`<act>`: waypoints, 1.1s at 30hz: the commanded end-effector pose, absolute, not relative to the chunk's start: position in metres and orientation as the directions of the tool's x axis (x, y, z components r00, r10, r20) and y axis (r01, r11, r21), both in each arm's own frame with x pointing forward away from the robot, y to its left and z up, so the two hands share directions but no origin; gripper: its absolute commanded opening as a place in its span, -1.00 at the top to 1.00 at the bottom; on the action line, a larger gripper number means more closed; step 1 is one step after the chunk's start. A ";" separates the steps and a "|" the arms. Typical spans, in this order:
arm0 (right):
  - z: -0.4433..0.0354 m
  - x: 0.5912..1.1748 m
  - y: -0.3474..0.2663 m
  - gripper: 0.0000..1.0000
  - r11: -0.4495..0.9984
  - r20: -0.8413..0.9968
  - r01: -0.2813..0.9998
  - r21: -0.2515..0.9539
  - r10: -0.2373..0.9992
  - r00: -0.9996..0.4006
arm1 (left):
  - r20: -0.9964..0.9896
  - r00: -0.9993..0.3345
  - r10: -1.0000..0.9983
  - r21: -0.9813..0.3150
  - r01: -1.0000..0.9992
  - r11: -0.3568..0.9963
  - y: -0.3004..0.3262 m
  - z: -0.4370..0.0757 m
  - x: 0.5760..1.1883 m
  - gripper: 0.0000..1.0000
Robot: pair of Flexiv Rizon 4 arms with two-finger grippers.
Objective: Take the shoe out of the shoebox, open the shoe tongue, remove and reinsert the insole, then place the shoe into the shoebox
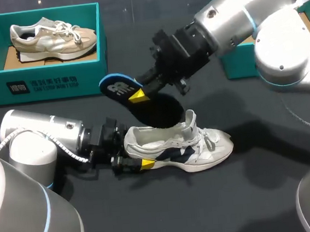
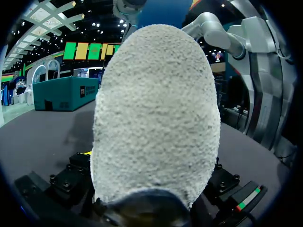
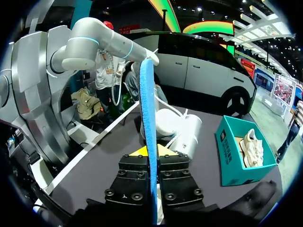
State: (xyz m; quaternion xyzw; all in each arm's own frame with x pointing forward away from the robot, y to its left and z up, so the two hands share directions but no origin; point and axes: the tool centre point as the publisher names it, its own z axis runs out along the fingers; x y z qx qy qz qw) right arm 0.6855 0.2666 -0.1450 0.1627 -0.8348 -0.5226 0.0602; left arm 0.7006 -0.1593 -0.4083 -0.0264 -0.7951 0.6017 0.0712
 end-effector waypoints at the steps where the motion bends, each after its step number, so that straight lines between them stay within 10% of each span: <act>1: -0.140 0.680 0.241 1.00 0.393 -0.077 -0.208 0.896 -0.324 -0.943 | 0.081 -0.989 0.127 -0.960 -0.043 0.275 -0.160 -0.408 0.700 1.00; 33: -0.077 0.654 0.184 1.00 0.249 0.028 -0.026 0.968 -0.211 -0.977 | 0.081 -0.989 0.127 -0.960 -0.043 0.275 -0.160 -0.408 0.700 1.00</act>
